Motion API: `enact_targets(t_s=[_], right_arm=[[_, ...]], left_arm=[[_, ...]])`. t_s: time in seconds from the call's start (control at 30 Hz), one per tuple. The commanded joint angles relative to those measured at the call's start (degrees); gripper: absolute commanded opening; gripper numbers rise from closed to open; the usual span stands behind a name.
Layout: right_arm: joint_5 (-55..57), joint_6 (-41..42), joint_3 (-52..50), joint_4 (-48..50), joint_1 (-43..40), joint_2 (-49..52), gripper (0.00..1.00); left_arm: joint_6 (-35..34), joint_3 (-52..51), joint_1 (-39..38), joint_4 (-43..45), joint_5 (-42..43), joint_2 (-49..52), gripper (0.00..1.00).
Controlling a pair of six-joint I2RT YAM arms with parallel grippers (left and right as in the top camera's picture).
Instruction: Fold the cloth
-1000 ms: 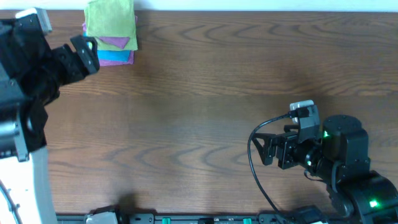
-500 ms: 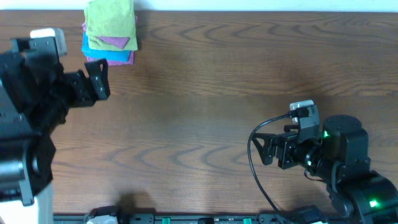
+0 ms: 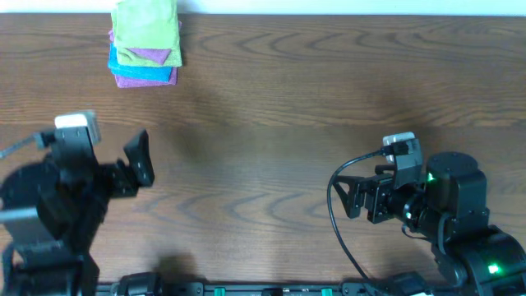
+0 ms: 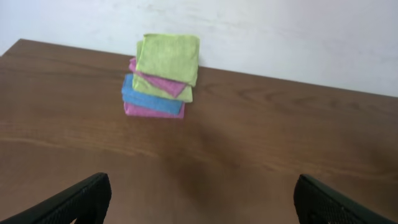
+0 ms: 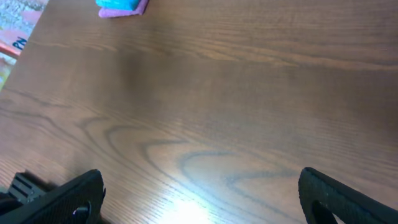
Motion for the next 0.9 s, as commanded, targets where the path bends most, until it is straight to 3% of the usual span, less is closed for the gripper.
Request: enact_targets(t_s=[0.0,0.37,0.87], right_arm=[[-0.33,0.31,-0.26,-0.04,-0.52,-0.26,0.99],[-0.33,0.31,-0.26,-0.04,-0.50,-0.26,0.99],[-0.33,0.31,-0.26,-0.04,-0.52,-0.26,0.99]], left_arm=[[1.05,-4.07,-0.28,0.28,-1.46,-4.42,0.95],[1.03,-22.14,-1.75,3.19,-1.53,-22.25,0.95],[1.07,-38.58,-2.64,3.19,-4.70,-35.15,0.95]])
